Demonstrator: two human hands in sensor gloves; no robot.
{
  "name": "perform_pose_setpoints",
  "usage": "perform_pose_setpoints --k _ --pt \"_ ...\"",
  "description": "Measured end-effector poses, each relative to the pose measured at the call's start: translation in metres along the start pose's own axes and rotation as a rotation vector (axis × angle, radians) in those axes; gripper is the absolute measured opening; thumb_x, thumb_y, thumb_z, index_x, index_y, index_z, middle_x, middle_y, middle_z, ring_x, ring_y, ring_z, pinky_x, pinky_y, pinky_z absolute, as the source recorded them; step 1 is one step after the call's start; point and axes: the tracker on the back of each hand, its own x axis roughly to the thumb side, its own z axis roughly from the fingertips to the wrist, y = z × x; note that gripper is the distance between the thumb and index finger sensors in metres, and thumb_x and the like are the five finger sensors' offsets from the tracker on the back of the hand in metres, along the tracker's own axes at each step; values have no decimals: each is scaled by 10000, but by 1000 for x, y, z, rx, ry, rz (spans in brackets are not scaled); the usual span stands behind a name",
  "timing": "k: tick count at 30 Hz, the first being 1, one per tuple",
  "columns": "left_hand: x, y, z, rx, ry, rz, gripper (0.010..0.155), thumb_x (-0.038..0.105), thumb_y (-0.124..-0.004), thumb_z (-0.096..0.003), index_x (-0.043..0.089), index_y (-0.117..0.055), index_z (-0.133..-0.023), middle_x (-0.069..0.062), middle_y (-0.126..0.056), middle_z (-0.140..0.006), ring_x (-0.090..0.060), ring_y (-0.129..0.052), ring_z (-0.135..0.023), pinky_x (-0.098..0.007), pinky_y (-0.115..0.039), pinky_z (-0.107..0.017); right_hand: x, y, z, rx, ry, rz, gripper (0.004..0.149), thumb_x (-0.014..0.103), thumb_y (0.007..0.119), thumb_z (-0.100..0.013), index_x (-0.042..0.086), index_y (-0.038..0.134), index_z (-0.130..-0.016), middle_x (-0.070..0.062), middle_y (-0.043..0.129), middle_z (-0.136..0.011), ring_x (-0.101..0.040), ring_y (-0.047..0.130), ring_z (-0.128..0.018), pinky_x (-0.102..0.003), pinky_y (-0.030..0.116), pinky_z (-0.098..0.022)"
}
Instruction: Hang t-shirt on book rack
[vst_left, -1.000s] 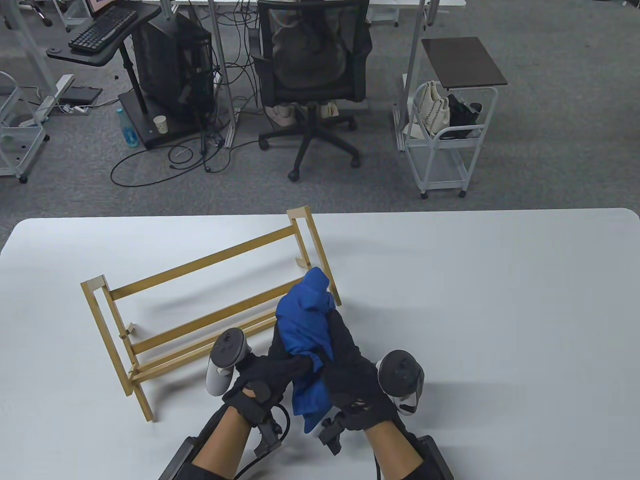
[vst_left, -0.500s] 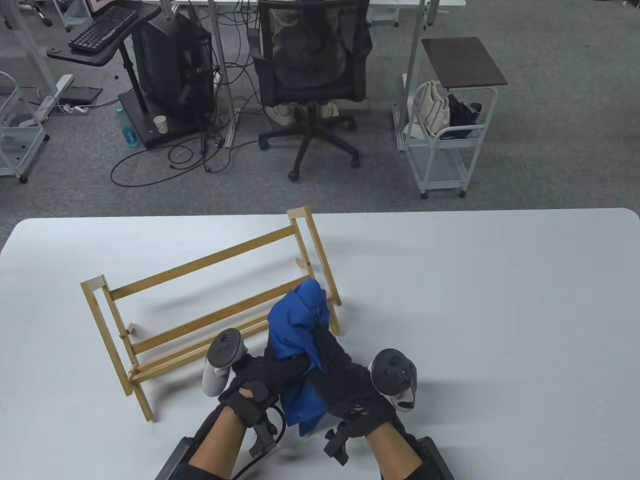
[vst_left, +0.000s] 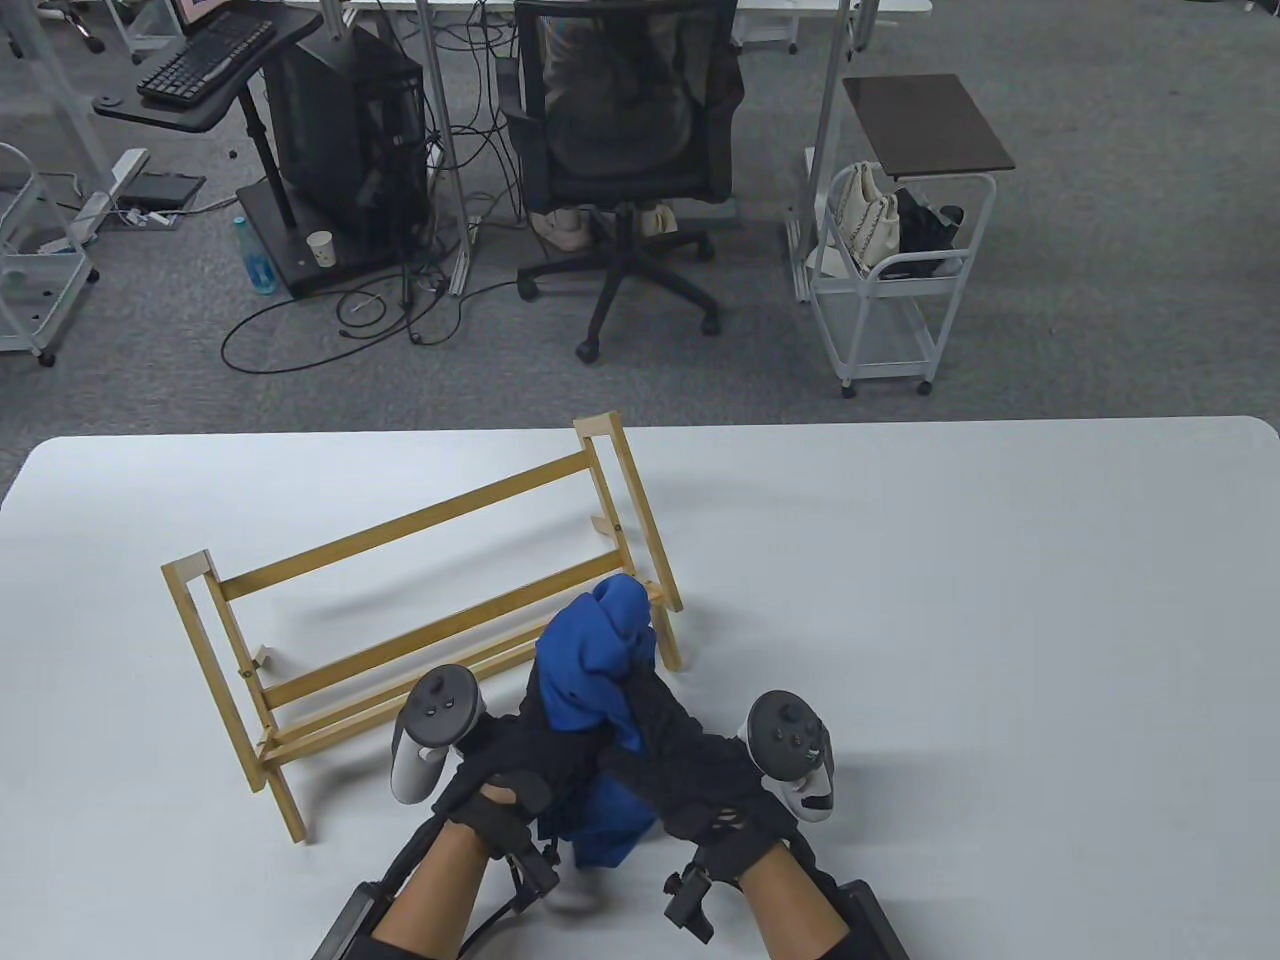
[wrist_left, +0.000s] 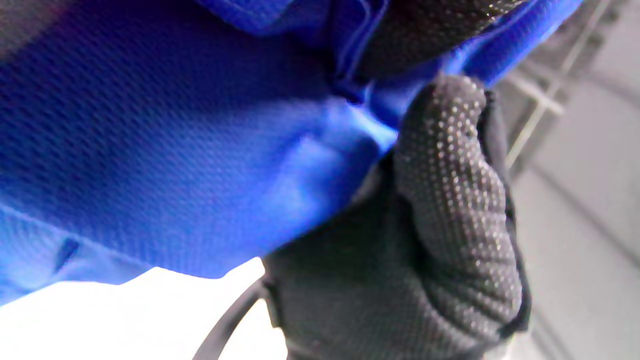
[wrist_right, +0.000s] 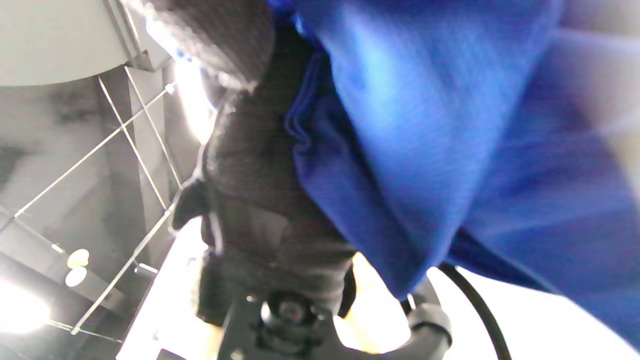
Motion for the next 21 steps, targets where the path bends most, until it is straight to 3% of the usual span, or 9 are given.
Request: perform_pose_setpoints --k 7,21 --pt "2 -4 2 76 -5 -66 891 428 -696 -640 424 104 -1034 -193 -346 -1156 -400 -611 -1041 -579 -714 -685 -3 1 2 15 17 -81 662 378 726 -625 380 301 -1133 -114 212 -1187 -462 198 -1022 -708 335 -704" --pt "-4 8 9 253 6 -105 762 401 -778 -601 496 -222 -1113 -140 -659 -1019 -315 -871 -795 -463 -838 -590 -8 0 1 0 31 -93 653 413 706 -626 373 302 -1137 -154 256 -1183 -457 378 -1065 -721 459 -697"
